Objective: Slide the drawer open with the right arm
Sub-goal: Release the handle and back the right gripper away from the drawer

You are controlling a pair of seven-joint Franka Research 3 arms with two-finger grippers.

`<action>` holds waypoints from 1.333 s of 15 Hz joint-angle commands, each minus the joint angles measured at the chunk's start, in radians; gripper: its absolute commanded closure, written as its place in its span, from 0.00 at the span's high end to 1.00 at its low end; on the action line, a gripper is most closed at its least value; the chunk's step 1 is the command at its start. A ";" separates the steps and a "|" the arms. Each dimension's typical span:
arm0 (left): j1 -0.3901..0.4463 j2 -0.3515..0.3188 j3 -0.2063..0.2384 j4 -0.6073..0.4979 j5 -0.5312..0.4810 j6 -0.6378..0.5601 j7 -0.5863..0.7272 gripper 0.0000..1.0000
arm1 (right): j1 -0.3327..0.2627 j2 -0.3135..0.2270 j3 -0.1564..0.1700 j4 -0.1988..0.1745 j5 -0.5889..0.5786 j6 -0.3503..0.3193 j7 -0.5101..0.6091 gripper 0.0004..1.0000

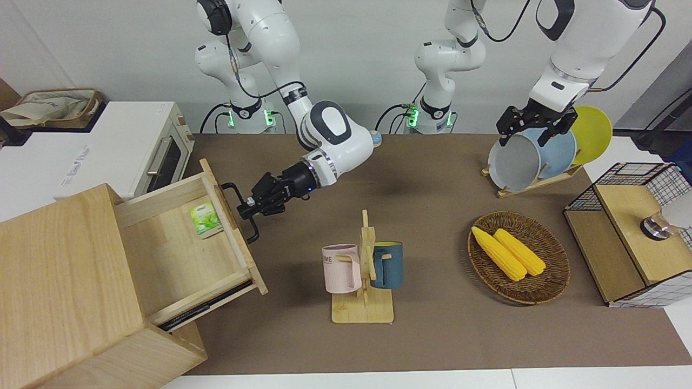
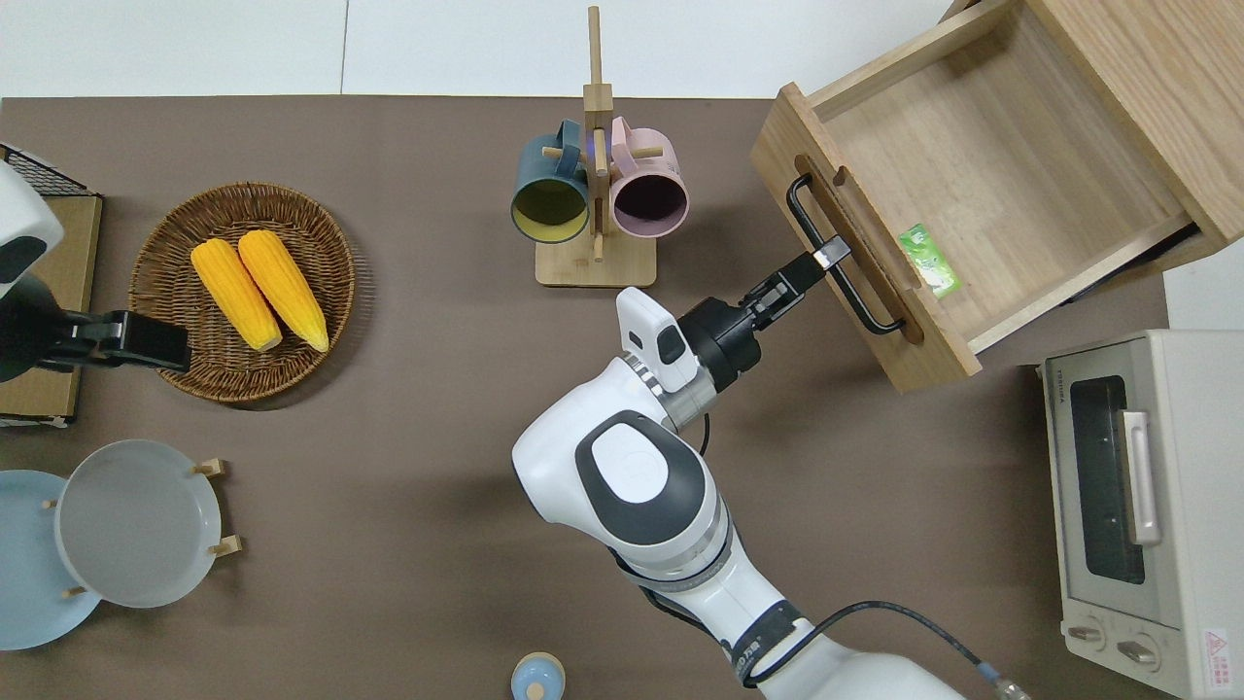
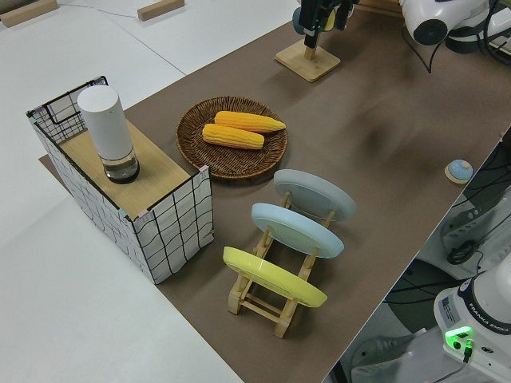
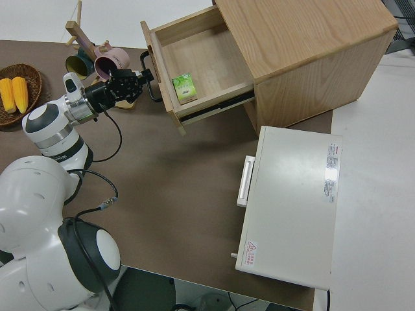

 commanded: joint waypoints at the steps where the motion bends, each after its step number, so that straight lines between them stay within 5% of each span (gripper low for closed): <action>1: 0.004 0.011 -0.006 0.026 0.017 -0.020 0.010 0.99 | 0.029 0.024 0.000 0.066 -0.009 -0.016 -0.064 0.03; 5: 0.004 0.011 -0.006 0.026 0.017 -0.020 0.010 0.99 | 0.039 0.026 -0.002 0.066 -0.009 -0.027 -0.064 0.04; 6: 0.004 0.011 -0.006 0.026 0.017 -0.020 0.010 0.99 | 0.039 0.026 -0.002 0.066 -0.009 -0.027 -0.064 0.13; 7: 0.004 0.011 -0.006 0.026 0.017 -0.020 0.010 0.99 | 0.037 0.026 -0.002 0.066 -0.009 -0.027 -0.064 0.31; 9: 0.004 0.011 -0.006 0.026 0.017 -0.020 0.010 0.99 | 0.037 0.026 -0.002 0.066 -0.009 -0.029 -0.061 0.89; 10: 0.004 0.013 -0.006 0.024 0.017 -0.020 0.010 0.99 | 0.037 0.026 -0.002 0.066 -0.007 -0.029 -0.058 0.98; 20: 0.004 0.011 -0.006 0.026 0.017 -0.020 0.010 0.99 | 0.039 0.023 -0.002 0.071 0.083 -0.030 0.020 0.99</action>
